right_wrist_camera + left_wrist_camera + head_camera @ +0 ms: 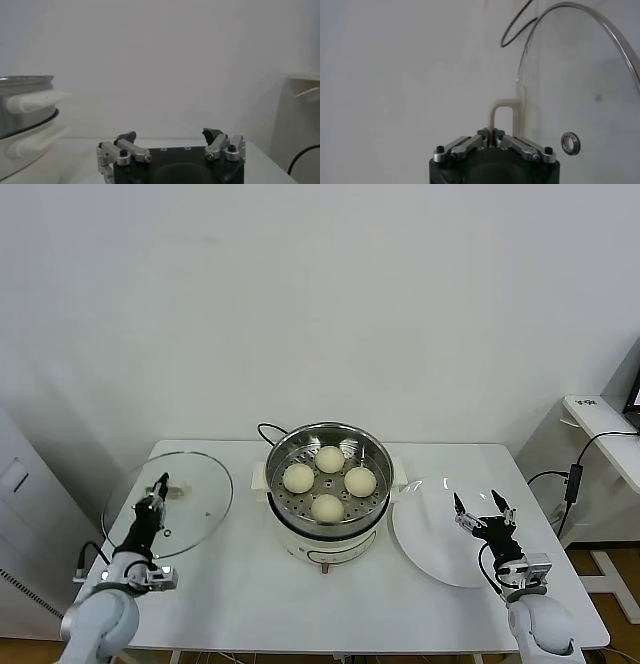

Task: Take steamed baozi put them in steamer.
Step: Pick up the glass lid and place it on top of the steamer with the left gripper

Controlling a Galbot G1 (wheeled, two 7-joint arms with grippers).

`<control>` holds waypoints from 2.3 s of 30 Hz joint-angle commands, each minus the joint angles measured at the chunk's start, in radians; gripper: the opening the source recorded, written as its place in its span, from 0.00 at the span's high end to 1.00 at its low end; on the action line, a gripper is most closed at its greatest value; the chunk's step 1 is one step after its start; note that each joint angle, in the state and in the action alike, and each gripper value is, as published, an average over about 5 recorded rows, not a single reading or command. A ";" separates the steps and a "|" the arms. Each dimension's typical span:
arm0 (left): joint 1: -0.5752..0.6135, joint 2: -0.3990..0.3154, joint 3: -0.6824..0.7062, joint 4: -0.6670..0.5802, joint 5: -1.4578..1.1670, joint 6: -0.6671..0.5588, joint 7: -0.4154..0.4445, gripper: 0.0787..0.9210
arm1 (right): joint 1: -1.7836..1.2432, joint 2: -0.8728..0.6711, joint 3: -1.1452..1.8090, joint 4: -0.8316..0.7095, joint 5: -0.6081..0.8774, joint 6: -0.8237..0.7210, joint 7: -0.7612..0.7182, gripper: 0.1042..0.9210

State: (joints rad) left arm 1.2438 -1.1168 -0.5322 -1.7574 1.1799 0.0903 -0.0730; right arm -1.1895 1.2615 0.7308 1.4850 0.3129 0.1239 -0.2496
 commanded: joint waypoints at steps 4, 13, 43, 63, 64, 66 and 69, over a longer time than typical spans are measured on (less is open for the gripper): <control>-0.109 0.218 0.215 -0.287 -0.163 0.392 0.222 0.96 | -0.004 0.012 0.008 0.019 -0.006 -0.012 -0.012 0.12; -0.294 0.217 0.481 -0.338 -0.074 0.650 0.311 0.96 | -0.011 0.015 0.019 0.026 -0.029 -0.009 -0.015 0.12; -0.491 -0.147 0.749 -0.054 0.202 0.695 0.372 0.96 | -0.023 0.037 0.044 -0.003 -0.043 0.007 -0.030 0.12; -0.495 -0.312 0.751 0.051 0.280 0.695 0.362 0.96 | -0.022 0.044 0.052 -0.031 -0.051 0.019 -0.042 0.12; -0.495 -0.318 0.751 0.055 0.282 0.695 0.361 0.96 | -0.022 0.044 0.052 -0.032 -0.051 0.020 -0.043 0.12; -0.498 -0.333 0.753 0.062 0.285 0.695 0.358 0.96 | -0.022 0.045 0.052 -0.034 -0.052 0.020 -0.044 0.12; -0.501 -0.350 0.757 0.074 0.288 0.695 0.353 0.96 | -0.022 0.046 0.054 -0.036 -0.053 0.021 -0.045 0.12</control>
State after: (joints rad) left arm 0.7496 -1.3884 0.2149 -1.7225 1.4493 0.7364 0.2857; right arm -1.2118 1.3062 0.7830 1.4526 0.2612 0.1434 -0.2934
